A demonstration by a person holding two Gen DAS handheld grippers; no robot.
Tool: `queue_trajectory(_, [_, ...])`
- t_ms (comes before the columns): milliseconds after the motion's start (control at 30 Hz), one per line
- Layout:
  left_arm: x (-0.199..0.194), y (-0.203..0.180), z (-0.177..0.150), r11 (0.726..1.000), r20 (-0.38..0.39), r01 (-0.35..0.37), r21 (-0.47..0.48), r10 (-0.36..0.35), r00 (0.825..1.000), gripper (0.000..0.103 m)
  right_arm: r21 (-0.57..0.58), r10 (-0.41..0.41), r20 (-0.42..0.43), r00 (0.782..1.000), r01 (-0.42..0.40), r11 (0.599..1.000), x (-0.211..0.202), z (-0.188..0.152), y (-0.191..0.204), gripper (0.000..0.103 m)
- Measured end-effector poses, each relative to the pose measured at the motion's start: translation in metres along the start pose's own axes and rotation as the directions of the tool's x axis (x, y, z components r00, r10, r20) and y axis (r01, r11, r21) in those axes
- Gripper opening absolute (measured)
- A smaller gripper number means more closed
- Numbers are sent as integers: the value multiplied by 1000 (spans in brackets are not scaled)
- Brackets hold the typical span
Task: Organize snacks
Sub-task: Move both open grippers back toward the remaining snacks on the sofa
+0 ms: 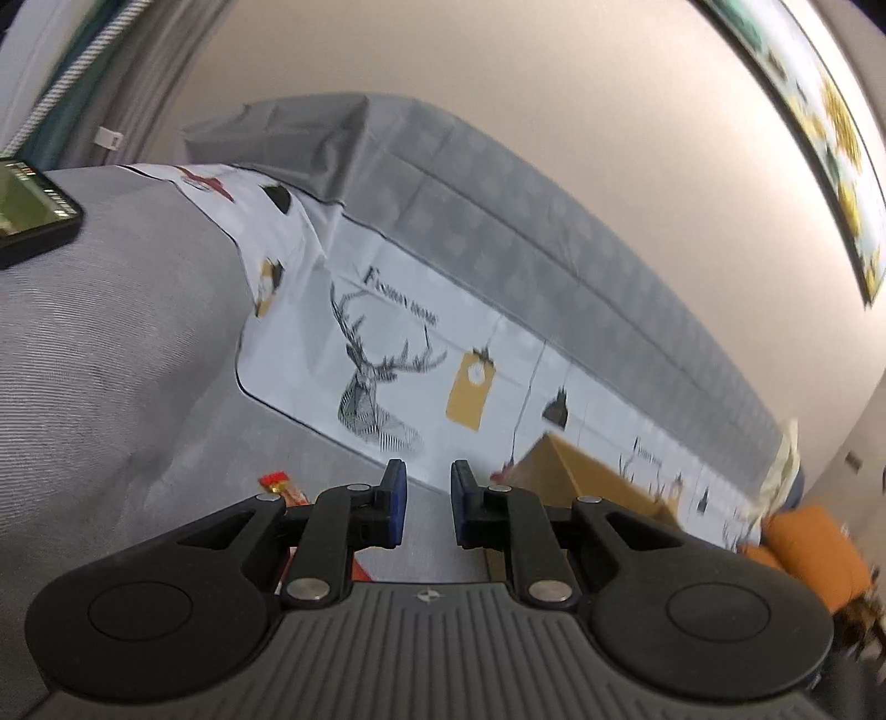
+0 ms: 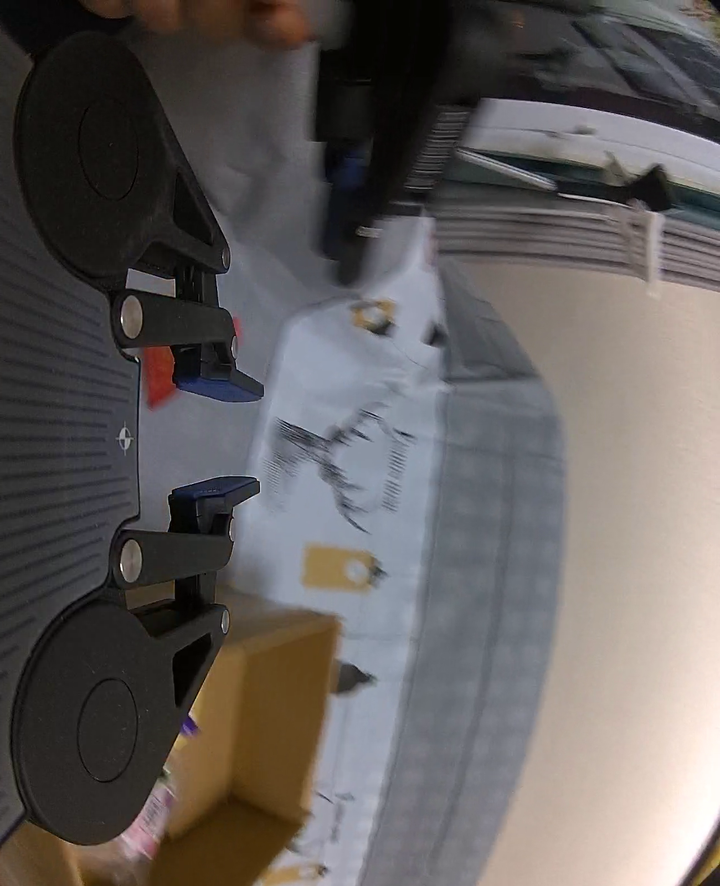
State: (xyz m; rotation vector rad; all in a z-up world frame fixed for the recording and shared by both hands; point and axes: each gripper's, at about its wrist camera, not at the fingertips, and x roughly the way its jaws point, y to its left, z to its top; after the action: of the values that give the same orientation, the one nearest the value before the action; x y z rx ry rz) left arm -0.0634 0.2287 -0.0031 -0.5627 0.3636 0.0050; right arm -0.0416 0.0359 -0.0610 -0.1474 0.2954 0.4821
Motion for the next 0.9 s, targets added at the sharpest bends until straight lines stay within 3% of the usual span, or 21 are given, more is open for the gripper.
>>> queue_trajectory(133, [-11,12,5,999,41,2,-49,0,999,17,50,16,-149,989,-8,999,37,-4,16,40])
queue_trajectory(233, [-17,26,9,995,59,9,-102,-3,998,17,131,16,-258,966,19,991,73,-4,29,54])
queue_trajectory(267, [-19,29,10,993,64,9,-114,-2,998,17,161,19,-290,957,29,987,84,-6,33,65])
queue_trajectory(300, [-22,34,12,991,71,13,-130,-3,997,17,196,23,-331,943,44,980,97,-8,38,74])
queue_trajectory(367, [-26,42,14,988,82,17,-156,-4,997,17,234,-6,-405,914,110,966,120,-11,45,82])
queue_trajectory(433, [-31,49,14,984,94,23,-179,-6,996,17,266,-47,-490,871,201,943,145,-15,50,82])
queue_trajectory(533, [-35,57,16,980,106,24,-197,-4,994,17,315,-62,-552,832,277,908,169,-17,56,87])
queue_trajectory(667, [-37,68,17,973,107,25,-229,0,994,17,250,-121,-579,806,317,915,191,-13,76,90])
queue_trajectory(733, [-36,71,18,971,102,23,-238,1,995,17,214,-144,-579,802,320,923,197,-12,81,81])
queue_trajectory(767, [-36,72,18,970,102,22,-240,2,995,17,199,-150,-569,808,313,929,196,-11,83,65])
queue_trajectory(800, [-36,72,18,970,102,23,-242,2,995,17,181,-155,-557,816,302,936,193,-8,83,41])
queue_trajectory(867, [-35,72,18,970,99,25,-242,-1,995,17,142,-156,-543,825,274,951,187,-7,82,13])
queue_trajectory(900, [-34,71,18,970,97,25,-242,-1,995,17,125,-152,-545,825,259,958,183,-7,79,5])
